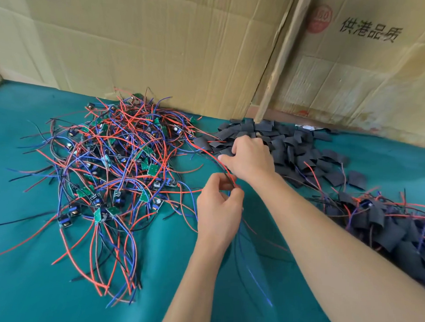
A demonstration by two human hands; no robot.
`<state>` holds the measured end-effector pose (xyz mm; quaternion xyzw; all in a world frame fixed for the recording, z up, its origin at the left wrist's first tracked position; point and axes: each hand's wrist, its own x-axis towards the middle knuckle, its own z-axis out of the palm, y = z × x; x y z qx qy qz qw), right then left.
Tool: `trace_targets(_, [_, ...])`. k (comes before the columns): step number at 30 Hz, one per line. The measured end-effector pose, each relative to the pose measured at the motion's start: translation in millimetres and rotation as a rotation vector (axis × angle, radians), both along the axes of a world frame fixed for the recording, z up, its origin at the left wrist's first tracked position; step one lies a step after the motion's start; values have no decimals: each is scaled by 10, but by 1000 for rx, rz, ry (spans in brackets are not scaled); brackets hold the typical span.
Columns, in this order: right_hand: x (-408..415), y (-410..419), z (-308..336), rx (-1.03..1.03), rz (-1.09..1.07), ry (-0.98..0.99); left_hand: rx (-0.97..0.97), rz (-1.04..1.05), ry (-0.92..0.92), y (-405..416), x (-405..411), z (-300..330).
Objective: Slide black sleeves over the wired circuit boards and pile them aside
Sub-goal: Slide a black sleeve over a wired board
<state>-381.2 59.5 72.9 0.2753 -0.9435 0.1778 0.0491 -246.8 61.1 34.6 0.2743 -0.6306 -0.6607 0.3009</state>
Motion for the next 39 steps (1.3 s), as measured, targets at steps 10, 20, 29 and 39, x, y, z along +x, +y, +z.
trace_targets(10, [104,256,159,-131,-33,236,-58,23,-14,-10,-13,-40])
trace_targets(20, [784,1109,-143,-596,130,-147,-170,-58,-94,30,14,12])
trace_targets(29, [775,1234,-238,-990,61,-723,-332,-204,-80,73,53,3])
trace_targets(39, [776,1285,-218,-939,-5,-575,-331,-205,-97,68,32,-52])
